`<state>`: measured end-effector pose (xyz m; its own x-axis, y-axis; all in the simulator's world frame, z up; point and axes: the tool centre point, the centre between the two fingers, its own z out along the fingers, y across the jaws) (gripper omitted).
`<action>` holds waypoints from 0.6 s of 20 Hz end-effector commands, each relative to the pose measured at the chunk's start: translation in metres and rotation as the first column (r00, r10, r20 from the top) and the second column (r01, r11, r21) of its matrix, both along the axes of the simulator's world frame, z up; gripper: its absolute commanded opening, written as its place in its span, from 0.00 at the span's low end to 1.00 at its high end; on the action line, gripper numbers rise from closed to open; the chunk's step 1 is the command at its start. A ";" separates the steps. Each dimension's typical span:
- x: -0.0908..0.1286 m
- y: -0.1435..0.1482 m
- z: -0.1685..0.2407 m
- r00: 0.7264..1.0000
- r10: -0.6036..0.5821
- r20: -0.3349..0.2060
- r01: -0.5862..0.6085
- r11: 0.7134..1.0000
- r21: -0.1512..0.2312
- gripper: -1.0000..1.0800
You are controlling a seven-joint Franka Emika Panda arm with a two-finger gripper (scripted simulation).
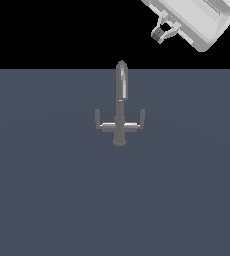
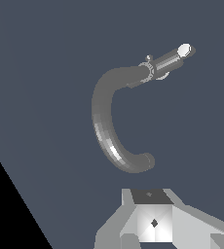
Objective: Turn on the faucet by rotating a designated handle.
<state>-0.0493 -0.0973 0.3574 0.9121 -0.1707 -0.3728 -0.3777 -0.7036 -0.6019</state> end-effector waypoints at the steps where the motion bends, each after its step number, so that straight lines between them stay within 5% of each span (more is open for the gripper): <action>1: 0.011 -0.004 -0.012 1.000 -0.018 -0.017 0.019 0.999 0.047 0.00; 12: 0.054 -0.018 -0.071 0.990 -0.090 -0.109 0.115 0.961 0.251 0.00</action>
<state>-0.0010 -0.1137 0.2952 0.8598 -0.1538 -0.4869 -0.4906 -0.5135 -0.7040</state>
